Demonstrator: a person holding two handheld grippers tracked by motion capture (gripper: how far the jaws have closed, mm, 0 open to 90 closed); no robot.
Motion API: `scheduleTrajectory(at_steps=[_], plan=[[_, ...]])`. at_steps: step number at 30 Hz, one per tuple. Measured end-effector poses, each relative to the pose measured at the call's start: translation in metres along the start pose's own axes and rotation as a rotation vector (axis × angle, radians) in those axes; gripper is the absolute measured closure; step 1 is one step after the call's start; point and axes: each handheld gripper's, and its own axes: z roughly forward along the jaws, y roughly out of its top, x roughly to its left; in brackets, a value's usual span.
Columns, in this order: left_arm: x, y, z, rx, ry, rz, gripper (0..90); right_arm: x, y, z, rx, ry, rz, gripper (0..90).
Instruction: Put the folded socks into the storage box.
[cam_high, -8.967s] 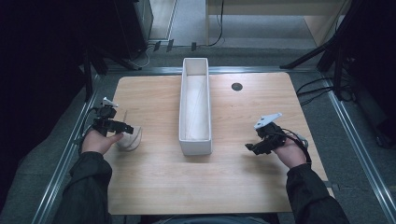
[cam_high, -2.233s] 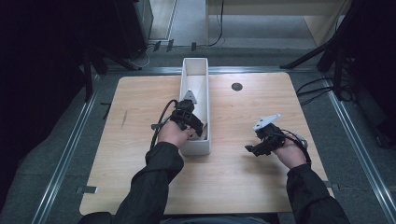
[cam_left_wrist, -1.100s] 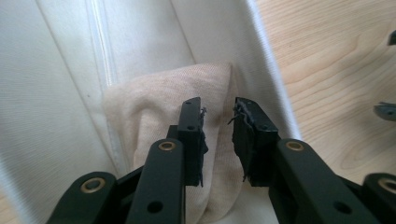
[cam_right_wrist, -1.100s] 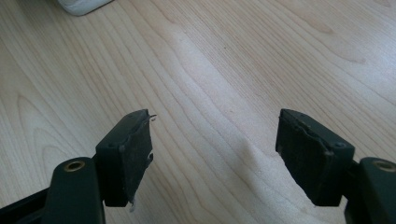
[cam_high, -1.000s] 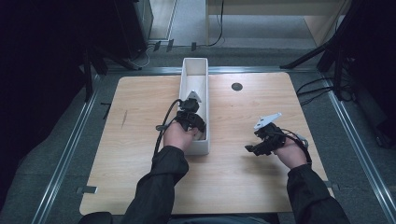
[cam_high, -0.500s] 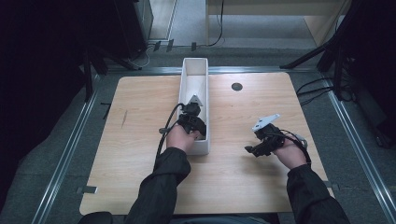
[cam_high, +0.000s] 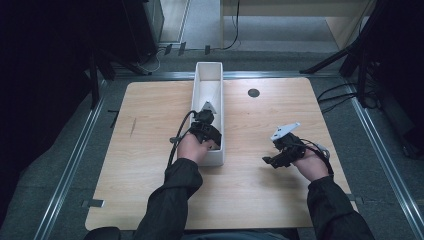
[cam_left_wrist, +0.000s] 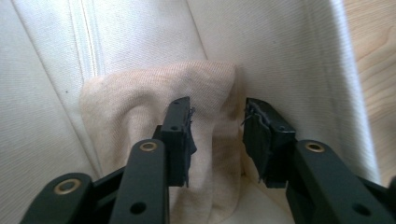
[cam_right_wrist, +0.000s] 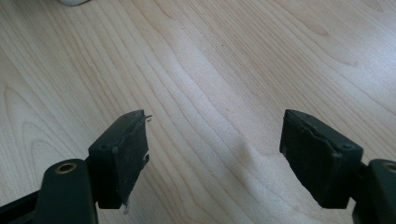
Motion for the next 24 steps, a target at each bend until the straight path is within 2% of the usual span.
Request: scheduleTrajectory(at_steps=[3,5,8,12,17,20,22,24], plan=[[0.0,0.001,-0.007,-0.002,0.0,0.01,56.5,-0.001,0.0,0.0,-0.002,0.0,0.001,23.7],[-0.001,0.002,-0.009,0.008,0.005,0.033,54.6,-0.001,0.0,0.0,-0.002,0.001,0.001,23.7],[0.003,0.004,-0.017,-0.006,-0.009,0.021,50.9,-0.001,0.0,0.001,0.003,0.002,-0.003,23.7],[0.003,0.004,-0.026,-0.015,-0.007,0.036,49.5,0.0,0.0,0.002,0.003,0.004,-0.008,23.7],[0.001,0.003,-0.039,-0.017,-0.03,0.053,47.7,-0.001,0.0,0.002,0.008,0.004,-0.006,23.7],[0.001,0.002,-0.049,-0.018,-0.046,0.039,46.1,-0.001,-0.001,0.002,0.01,0.004,-0.005,23.7],[-0.002,0.001,-0.055,-0.015,-0.047,0.062,45.7,-0.001,-0.001,0.003,0.012,0.004,-0.008,23.7],[-0.003,0.0,-0.061,-0.022,-0.064,0.063,44.8,-0.001,-0.001,0.003,0.012,0.002,-0.009,23.7]])
